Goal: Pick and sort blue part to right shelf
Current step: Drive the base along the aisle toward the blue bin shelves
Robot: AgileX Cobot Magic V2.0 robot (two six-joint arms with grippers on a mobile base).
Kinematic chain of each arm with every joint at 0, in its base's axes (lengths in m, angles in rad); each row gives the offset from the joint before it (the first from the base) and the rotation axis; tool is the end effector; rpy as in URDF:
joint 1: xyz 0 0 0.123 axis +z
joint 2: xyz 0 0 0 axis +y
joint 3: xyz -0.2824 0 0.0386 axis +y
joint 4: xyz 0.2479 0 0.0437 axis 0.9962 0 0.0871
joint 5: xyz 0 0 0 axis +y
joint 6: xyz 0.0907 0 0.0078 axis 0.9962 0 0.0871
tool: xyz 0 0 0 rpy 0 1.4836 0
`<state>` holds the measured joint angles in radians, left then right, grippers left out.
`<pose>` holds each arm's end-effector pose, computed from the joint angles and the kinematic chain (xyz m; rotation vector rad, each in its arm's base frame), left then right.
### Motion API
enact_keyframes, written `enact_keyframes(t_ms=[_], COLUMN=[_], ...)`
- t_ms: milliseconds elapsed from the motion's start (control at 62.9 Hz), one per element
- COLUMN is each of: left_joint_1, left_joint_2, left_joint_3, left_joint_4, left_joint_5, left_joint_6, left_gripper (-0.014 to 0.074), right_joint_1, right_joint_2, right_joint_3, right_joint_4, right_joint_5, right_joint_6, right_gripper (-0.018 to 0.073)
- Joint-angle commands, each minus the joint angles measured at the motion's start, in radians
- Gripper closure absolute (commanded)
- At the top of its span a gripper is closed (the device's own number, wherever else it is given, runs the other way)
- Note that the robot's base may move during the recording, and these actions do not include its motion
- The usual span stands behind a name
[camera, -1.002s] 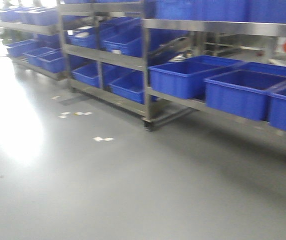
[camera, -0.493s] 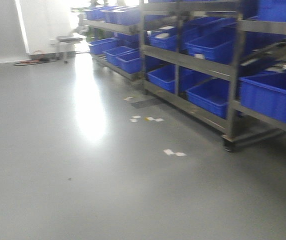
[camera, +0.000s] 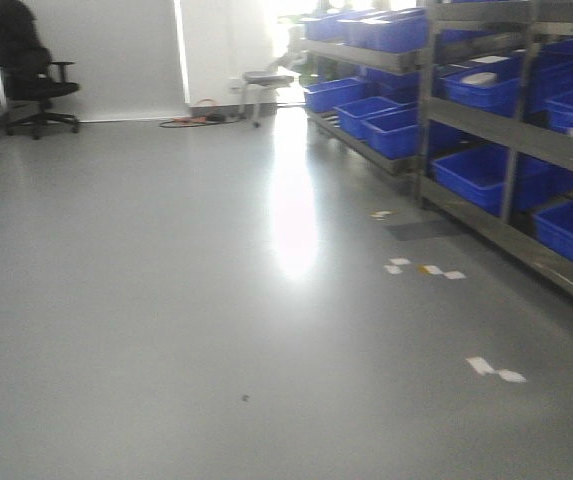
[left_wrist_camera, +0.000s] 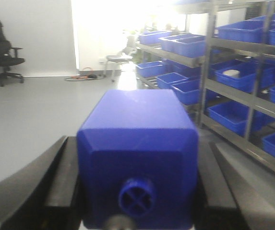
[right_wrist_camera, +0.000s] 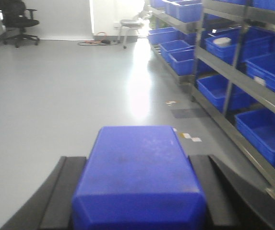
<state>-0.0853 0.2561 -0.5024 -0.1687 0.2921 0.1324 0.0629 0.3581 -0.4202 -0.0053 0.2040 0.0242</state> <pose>0.0566 -0.0093 0.3387 0.0814 1.5247 -0.1283 0.0845 0.0052 0.3120 -0.0349 1.6255 0.0622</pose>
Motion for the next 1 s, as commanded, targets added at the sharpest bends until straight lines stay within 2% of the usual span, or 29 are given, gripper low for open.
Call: enact_keyframes(t_ms=[0, 986], left_joint_1=[0.000, 0.000], left_joint_2=[0.011, 0.011], left_joint_3=[-0.029, -0.029], left_joint_4=[-0.010, -0.010], left_joint_5=[-0.093, -0.093], left_joint_6=[-0.006, -0.006], left_gripper=[0.0335, 0.0335], right_joint_1=[-0.005, -0.005], right_joint_2=[0.005, 0.005], right_joint_3=[-0.030, -0.030], right_joint_4=[-0.008, -0.008], right_joint_5=[-0.090, -0.090], right_joint_6=[0.001, 0.001], right_gripper=[0.0137, 0.0137])
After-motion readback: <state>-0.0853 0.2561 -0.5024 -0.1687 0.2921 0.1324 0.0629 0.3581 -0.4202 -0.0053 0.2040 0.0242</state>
